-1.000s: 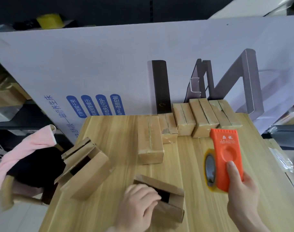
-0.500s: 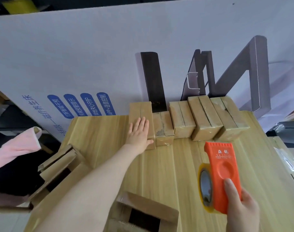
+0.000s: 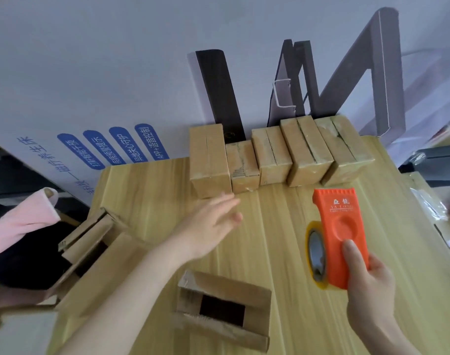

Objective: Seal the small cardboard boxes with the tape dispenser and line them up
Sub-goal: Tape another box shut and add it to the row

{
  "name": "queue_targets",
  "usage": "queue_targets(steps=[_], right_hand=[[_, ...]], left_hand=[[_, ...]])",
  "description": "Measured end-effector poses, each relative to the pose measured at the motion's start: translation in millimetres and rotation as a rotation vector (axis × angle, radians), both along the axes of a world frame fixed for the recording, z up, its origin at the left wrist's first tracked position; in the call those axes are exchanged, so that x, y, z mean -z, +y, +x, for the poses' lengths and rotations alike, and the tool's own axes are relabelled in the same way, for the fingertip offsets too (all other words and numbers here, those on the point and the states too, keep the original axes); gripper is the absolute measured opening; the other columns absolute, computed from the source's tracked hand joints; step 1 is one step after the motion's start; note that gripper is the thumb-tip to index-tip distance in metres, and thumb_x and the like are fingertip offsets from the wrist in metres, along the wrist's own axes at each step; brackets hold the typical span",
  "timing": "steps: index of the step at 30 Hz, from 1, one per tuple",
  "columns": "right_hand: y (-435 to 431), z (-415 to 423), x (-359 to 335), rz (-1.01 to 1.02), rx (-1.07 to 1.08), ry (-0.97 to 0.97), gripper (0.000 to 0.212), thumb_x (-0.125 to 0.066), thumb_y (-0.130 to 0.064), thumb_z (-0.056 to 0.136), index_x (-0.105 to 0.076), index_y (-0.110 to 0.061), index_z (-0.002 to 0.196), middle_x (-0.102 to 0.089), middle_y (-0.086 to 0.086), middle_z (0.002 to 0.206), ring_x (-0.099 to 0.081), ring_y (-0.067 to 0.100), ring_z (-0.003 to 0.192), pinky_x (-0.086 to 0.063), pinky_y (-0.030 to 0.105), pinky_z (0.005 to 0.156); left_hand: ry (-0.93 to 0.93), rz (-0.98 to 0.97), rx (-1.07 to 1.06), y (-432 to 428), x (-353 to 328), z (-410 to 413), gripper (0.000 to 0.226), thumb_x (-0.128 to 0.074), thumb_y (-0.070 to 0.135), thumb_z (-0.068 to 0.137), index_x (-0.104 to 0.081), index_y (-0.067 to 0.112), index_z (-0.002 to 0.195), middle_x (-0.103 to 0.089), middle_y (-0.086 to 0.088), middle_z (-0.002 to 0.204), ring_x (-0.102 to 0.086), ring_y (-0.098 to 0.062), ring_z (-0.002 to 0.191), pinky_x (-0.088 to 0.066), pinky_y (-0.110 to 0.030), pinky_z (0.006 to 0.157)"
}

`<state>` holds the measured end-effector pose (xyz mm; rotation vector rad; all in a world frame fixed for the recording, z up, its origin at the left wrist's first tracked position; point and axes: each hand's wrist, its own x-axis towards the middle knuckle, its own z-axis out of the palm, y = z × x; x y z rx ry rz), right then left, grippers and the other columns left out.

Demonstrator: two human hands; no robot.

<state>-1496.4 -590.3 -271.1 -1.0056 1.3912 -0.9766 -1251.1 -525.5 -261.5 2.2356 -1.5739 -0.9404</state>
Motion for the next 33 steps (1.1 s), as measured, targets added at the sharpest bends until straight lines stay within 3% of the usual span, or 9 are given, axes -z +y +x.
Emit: queue_targets(steps=[4, 9, 17, 21, 24, 26, 28, 30, 33], right_hand=[[26.3, -9.9, -8.7, -0.036, 0.057, 0.009, 0.034, -0.052, -0.017, 0.097, -0.050, -0.005, 0.065, -0.050, -0.010, 0.036, -0.043, -0.002, 0.030, -0.035, 0.009, 0.032], [75.2, -23.6, -21.7, -0.061, 0.006, -0.032, 0.034, -0.051, -0.017, 0.097, -0.050, -0.007, 0.064, -0.051, -0.010, 0.037, -0.045, -0.002, 0.031, -0.035, 0.009, 0.033], [136.0, -67.7, -28.7, -0.054, -0.151, 0.045, 0.032, -0.058, -0.014, 0.093, -0.053, -0.006, 0.063, -0.047, -0.010, 0.036, -0.039, -0.002, 0.032, -0.033, 0.010, 0.033], [147.4, -86.8, -26.3, -0.022, -0.231, 0.114, 0.034, -0.065, -0.040, 0.076, -0.059, -0.009, 0.063, -0.049, -0.008, 0.045, -0.040, 0.003, 0.042, -0.034, 0.015, 0.039], [145.7, -99.8, -31.5, 0.013, -0.314, 0.111, 0.043, -0.064, -0.050, 0.070, -0.062, -0.007, 0.067, -0.055, 0.002, 0.055, -0.049, 0.014, 0.051, -0.042, 0.026, 0.047], [142.0, -109.7, -39.8, 0.015, -0.376, 0.096, 0.045, -0.068, -0.050, 0.073, -0.064, -0.005, 0.072, -0.060, 0.011, 0.060, -0.056, 0.024, 0.053, -0.047, 0.032, 0.049], [136.2, -119.7, -48.8, 0.013, -0.427, 0.038, 0.029, -0.070, -0.032, 0.085, -0.064, -0.006, 0.076, -0.064, 0.014, 0.060, -0.061, 0.030, 0.049, -0.049, 0.032, 0.042], [131.3, -127.4, -58.5, 0.002, -0.476, 0.002, 0.018, -0.064, -0.020, 0.089, -0.064, -0.006, 0.077, -0.065, 0.012, 0.058, -0.062, 0.027, 0.046, -0.047, 0.028, 0.037], [127.0, -135.6, -67.9, -0.023, -0.571, -0.009, 0.020, -0.074, -0.025, 0.076, -0.065, -0.007, 0.078, -0.065, 0.013, 0.059, -0.062, 0.028, 0.046, -0.050, 0.033, 0.037]], left_hand=[[-0.208, 0.235, 0.257, 82.1, 34.5, -62.1, 0.084, -0.010, 0.074, 0.083, -0.005, 0.030, 0.153, 0.006, 0.015, 0.157, 0.009, -0.004, 0.145, 0.004, -0.044, 0.120], [-0.379, 0.107, 0.049, 101.0, 105.9, -92.9, 0.071, -0.001, 0.057, 0.092, -0.040, 0.026, 0.143, -0.045, 0.009, 0.146, -0.025, -0.013, 0.144, -0.015, -0.040, 0.118], [-0.442, -0.108, -0.121, 124.6, 119.8, -136.8, 0.057, -0.019, 0.052, 0.096, -0.066, 0.023, 0.111, -0.067, 0.007, 0.115, -0.053, -0.021, 0.125, -0.042, -0.045, 0.100], [-0.362, -0.103, -0.069, 145.1, 122.1, -200.1, 0.046, -0.029, 0.051, 0.093, -0.068, 0.026, 0.095, -0.069, 0.010, 0.101, -0.060, -0.019, 0.115, -0.050, -0.041, 0.090], [-0.330, -0.152, -0.100, 147.5, 115.9, -216.6, 0.043, -0.031, 0.048, 0.095, -0.069, 0.028, 0.099, -0.070, 0.012, 0.104, -0.061, -0.013, 0.113, -0.046, -0.035, 0.095], [-0.191, -0.152, -0.226, 141.7, 109.1, -213.8, 0.040, -0.032, 0.043, 0.099, -0.066, 0.028, 0.114, -0.067, 0.013, 0.115, -0.057, -0.009, 0.115, -0.037, -0.029, 0.101], [0.233, -0.082, -0.519, 129.7, 82.7, -206.7, 0.042, -0.035, 0.044, 0.099, -0.063, 0.023, 0.122, -0.066, 0.008, 0.121, -0.057, -0.010, 0.114, -0.038, -0.028, 0.098], [0.720, -0.114, -0.791, 117.6, 44.5, -199.7, 0.047, -0.034, 0.046, 0.100, -0.065, 0.015, 0.116, -0.069, -0.001, 0.117, -0.063, -0.012, 0.104, -0.044, -0.030, 0.093], [1.008, -0.141, -0.900, 108.3, -10.2, -188.0, 0.054, -0.032, 0.052, 0.100, -0.068, 0.012, 0.102, -0.075, -0.005, 0.096, -0.071, -0.018, 0.089, -0.052, -0.034, 0.084]])
